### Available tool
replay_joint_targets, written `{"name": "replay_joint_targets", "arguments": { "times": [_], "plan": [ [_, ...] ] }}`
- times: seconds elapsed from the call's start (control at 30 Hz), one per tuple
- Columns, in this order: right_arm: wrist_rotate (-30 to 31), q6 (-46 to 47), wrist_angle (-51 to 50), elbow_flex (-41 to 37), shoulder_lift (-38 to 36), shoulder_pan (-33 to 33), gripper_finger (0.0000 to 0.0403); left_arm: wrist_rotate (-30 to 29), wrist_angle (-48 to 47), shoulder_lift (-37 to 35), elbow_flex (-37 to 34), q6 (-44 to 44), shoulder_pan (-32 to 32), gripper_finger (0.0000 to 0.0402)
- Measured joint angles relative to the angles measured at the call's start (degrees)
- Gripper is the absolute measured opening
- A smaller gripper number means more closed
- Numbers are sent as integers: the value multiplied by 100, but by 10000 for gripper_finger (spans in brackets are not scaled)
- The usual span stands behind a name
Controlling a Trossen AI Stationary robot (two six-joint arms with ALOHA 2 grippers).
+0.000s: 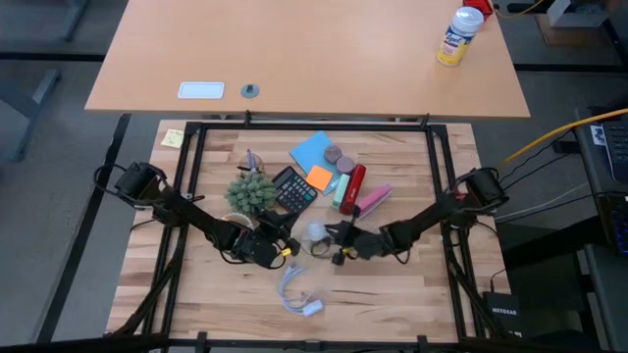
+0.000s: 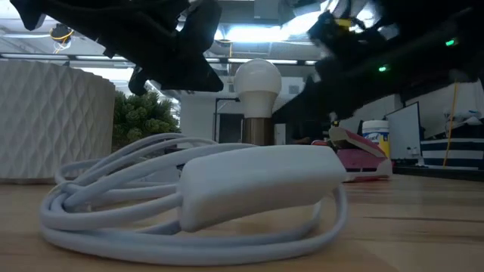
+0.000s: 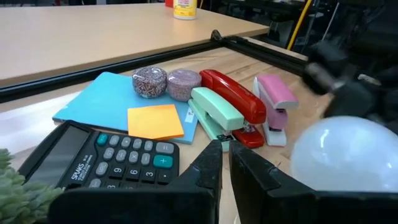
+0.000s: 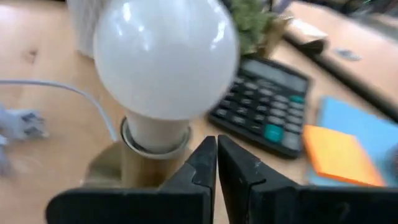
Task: Screw lightbulb
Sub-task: Insert the lightbulb into the lamp, then remove the lightbulb from the lamp
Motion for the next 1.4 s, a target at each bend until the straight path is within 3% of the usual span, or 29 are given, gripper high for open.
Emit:
{"name": "replay_joint_targets", "arguments": {
  "times": [0.13, 0.27, 0.53, 0.7, 0.9, 1.4],
  "plan": [
    [835, 0, -489, 0, -431, 495, 21, -19, 0, 0, 0, -5, 0, 21],
    [1004, -2, -431, 0, -720, 955, 21, -9, 35, 0, 0, -33, -2, 21],
    [461, 33, 53, 2, -746, 1187, 21, 316, 46, 0, 0, -42, 37, 21],
    [422, 39, 59, 2, -746, 920, 20, 454, 400, 0, 0, 224, 108, 21],
    [-136, 63, 169, 2, -746, 543, 21, 730, 782, 0, 4, 745, 144, 21],
    [-65, 68, 72, 2, -746, 439, 20, 1487, 750, 0, 4, 824, 122, 21]
  ]
}}
